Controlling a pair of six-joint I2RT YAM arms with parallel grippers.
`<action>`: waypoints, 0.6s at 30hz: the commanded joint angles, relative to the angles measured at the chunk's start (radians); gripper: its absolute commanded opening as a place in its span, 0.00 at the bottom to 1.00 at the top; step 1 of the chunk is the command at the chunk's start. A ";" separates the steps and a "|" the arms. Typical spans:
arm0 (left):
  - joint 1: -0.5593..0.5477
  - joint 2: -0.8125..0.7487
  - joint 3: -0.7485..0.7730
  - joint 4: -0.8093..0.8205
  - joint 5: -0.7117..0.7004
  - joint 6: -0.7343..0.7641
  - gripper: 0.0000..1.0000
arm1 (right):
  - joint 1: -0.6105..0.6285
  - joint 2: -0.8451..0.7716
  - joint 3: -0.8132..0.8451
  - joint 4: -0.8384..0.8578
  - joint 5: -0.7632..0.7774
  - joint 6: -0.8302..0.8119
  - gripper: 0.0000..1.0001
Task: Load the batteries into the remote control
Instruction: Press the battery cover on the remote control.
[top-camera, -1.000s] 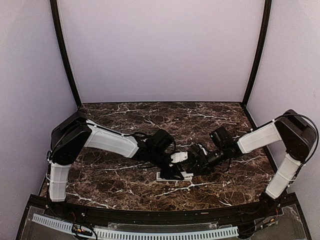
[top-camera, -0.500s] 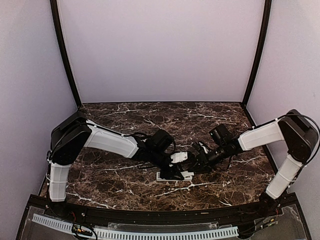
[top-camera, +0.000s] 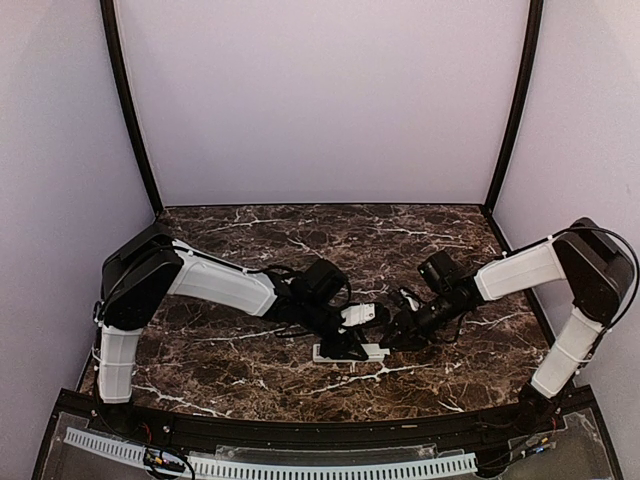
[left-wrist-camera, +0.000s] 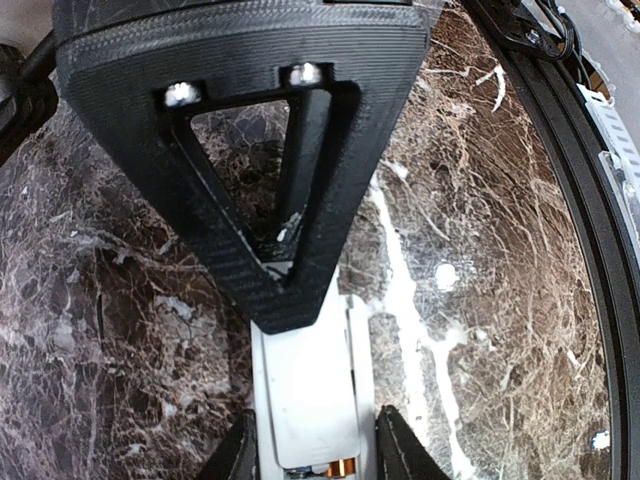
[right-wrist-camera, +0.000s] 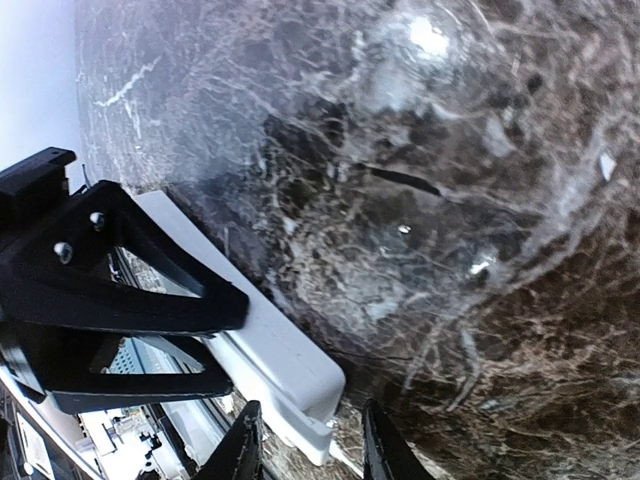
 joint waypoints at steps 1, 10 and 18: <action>-0.014 -0.001 -0.030 -0.010 -0.033 0.023 0.03 | 0.001 0.013 0.006 -0.030 0.033 -0.020 0.31; -0.014 -0.001 -0.030 -0.011 -0.032 0.023 0.10 | 0.002 0.022 0.011 -0.014 0.008 -0.023 0.31; -0.012 -0.004 -0.032 -0.020 -0.038 0.022 0.30 | 0.002 0.021 0.008 -0.014 0.013 -0.021 0.31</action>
